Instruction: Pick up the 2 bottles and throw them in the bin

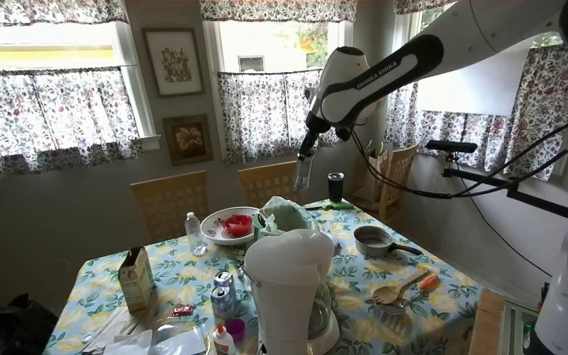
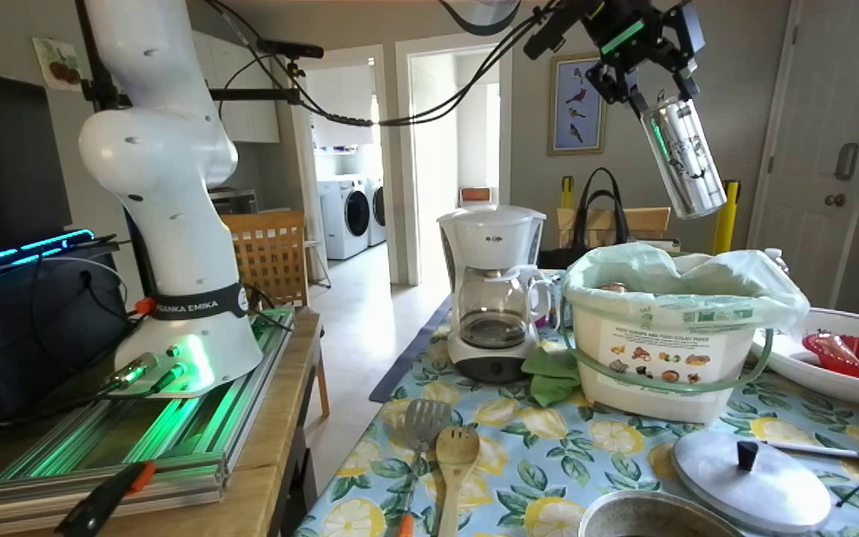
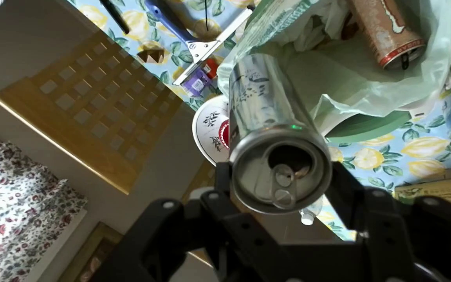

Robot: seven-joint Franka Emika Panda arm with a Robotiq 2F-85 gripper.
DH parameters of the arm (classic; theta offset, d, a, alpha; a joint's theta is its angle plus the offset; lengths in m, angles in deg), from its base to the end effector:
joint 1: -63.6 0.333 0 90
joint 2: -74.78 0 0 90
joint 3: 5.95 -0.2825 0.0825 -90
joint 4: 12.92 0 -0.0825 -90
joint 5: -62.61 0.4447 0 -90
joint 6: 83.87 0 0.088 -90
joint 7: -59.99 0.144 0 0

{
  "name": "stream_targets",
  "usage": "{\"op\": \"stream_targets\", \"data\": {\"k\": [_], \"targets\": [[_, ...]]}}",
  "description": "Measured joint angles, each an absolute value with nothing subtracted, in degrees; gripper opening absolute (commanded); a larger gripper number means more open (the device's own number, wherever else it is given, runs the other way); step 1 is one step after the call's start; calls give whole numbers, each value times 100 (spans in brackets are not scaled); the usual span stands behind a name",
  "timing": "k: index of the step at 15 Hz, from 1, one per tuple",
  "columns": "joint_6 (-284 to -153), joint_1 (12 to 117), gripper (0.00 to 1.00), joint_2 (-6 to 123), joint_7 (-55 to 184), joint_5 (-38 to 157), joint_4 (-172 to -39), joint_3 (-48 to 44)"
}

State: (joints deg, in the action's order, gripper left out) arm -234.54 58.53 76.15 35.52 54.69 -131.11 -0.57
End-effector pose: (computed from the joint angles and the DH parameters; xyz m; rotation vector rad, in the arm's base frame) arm 0.6522 -0.1196 0.4197 2.7299 0.4743 0.7608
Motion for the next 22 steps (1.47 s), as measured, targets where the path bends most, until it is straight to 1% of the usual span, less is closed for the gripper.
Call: {"op": "stream_targets", "data": {"k": [12, 13, 14, 16, 22], "targets": [[-23461, 5922, 38, 7081, 2951, 5991, -12613, -195], [-23461, 5922, 76, 7055, 2907, 6028, -12594, -204], [-23461, 5922, 90, 7038, 2881, 6046, -12583, -212], [-23461, 5921, 99, 7021, 2845, 6065, -12569, -224], [-23461, 5921, 100, 7009, 2783, 6109, -12521, -230]]}}
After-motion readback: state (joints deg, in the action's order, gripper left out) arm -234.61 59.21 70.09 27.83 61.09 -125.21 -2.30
